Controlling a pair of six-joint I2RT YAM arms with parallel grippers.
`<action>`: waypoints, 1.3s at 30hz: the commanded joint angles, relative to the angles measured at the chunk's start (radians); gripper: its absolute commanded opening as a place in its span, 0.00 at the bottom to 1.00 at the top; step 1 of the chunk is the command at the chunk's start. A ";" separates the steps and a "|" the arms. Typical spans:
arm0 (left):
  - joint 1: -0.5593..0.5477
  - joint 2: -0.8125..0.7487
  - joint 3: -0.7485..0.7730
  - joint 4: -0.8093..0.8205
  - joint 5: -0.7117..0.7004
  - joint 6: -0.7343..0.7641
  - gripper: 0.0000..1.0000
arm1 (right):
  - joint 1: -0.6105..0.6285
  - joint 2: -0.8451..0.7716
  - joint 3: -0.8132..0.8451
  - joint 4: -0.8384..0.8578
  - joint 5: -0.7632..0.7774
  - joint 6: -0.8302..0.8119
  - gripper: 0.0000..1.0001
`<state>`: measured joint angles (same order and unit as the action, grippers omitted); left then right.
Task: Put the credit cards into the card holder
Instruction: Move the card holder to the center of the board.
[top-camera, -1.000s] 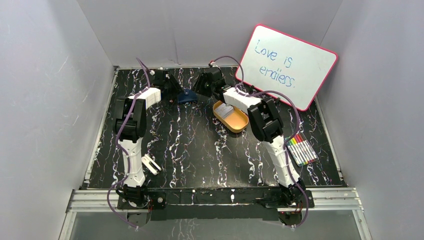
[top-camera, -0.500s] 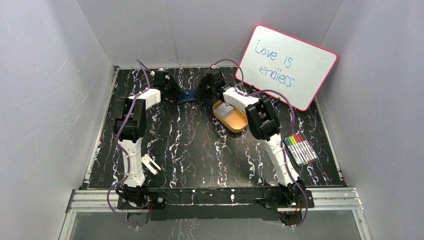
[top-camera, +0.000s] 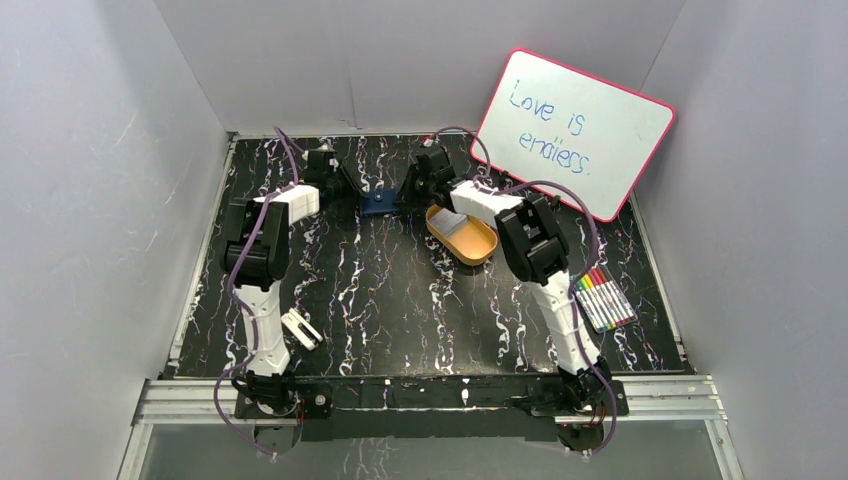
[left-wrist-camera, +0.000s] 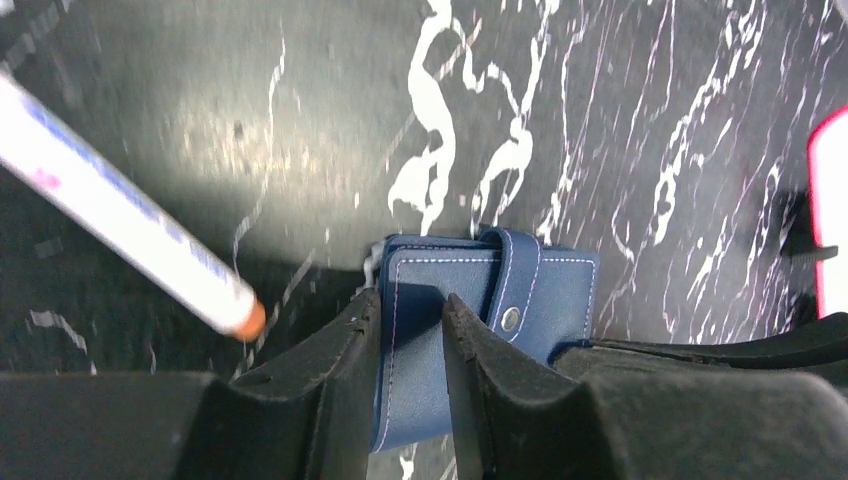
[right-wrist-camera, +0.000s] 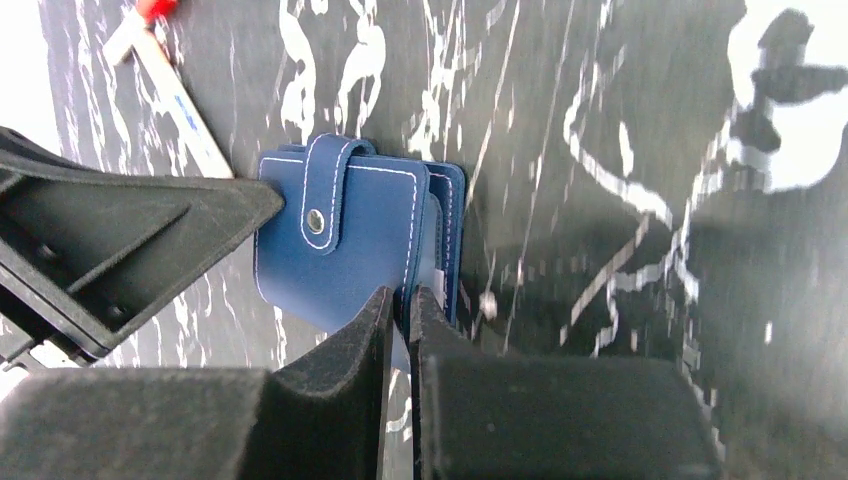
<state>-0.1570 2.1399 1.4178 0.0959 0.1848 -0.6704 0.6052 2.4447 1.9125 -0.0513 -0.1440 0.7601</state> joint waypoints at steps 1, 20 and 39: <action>-0.035 -0.138 -0.094 -0.050 0.042 -0.004 0.27 | 0.057 -0.162 -0.179 0.036 -0.009 -0.005 0.14; -0.279 -0.619 -0.607 -0.117 -0.082 -0.026 0.28 | 0.351 -0.646 -0.814 0.041 0.205 0.096 0.17; -0.308 -1.110 -0.744 -0.457 -0.295 -0.233 0.93 | 0.337 -0.871 -0.851 -0.136 0.198 -0.224 0.59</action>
<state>-0.4667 1.1114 0.7517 -0.2550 -0.0914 -0.7753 1.0122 1.5082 0.9886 -0.1589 0.0971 0.6662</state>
